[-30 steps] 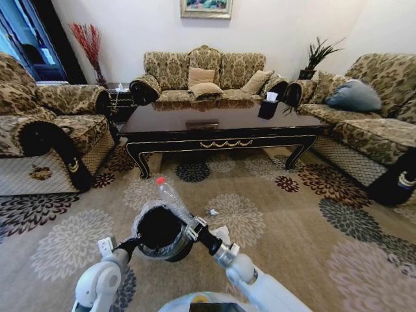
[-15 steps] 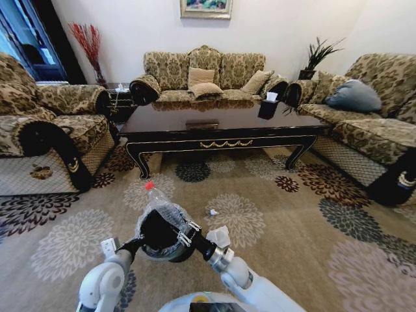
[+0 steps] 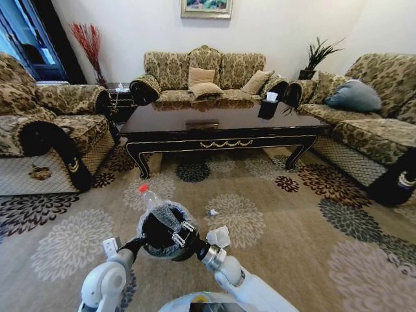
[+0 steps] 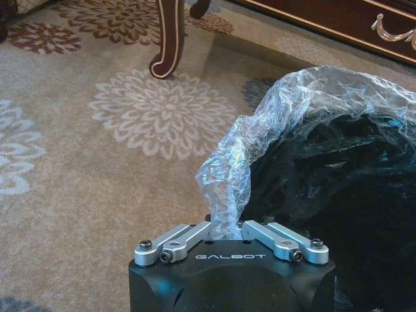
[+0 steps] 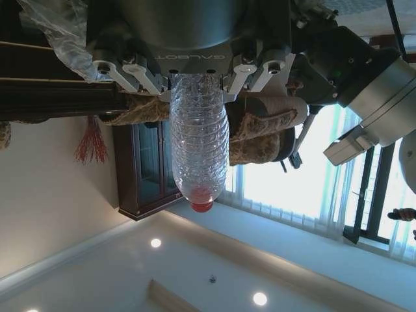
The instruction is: Move to the front of the table and pick up the trash from the floor, then place it into the trash bin.
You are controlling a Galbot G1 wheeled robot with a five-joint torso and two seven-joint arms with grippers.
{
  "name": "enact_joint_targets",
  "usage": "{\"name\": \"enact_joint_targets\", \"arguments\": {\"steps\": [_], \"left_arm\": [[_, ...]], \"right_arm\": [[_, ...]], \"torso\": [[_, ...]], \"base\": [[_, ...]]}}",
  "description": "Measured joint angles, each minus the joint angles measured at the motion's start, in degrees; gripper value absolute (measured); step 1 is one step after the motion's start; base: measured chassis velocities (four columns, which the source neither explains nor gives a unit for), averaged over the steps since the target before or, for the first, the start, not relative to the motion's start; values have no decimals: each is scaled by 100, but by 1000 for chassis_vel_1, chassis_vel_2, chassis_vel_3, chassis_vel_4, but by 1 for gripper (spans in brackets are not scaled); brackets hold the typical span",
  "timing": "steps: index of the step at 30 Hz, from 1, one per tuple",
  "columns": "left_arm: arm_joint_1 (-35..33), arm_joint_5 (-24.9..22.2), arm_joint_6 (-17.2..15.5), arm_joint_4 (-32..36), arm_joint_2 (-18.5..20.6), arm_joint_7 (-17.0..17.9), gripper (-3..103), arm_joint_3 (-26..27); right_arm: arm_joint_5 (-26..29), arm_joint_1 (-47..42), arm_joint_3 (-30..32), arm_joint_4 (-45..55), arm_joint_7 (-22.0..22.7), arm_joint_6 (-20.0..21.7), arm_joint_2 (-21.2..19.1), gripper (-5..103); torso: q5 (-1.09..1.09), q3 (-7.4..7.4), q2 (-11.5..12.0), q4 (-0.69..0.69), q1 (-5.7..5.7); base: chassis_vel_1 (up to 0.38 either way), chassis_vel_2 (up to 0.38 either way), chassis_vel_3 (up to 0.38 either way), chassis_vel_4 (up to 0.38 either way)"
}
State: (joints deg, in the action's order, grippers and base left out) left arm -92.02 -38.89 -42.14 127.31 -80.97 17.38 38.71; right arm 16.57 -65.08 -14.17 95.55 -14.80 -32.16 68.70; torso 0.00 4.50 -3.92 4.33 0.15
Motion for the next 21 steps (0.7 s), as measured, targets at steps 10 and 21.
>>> {"name": "enact_joint_targets", "arguments": {"steps": [10, 21], "left_arm": [[-2, 4, 0, -23, -17, 3, 2, 3], [-8, -12, 0, -3, -9, 13, 2, 146]], "right_arm": [[-87, -75, 134, 5, 0, -28, -45, 63], [-21, -182, 419, 46, 79, 11, -36, 99]], "torso": [[0, 0, 0, 0, 0], [0, 0, 0, 0, 0]], "base": [[0, 0, 0, 0], [0, 0, 0, 0]]}}
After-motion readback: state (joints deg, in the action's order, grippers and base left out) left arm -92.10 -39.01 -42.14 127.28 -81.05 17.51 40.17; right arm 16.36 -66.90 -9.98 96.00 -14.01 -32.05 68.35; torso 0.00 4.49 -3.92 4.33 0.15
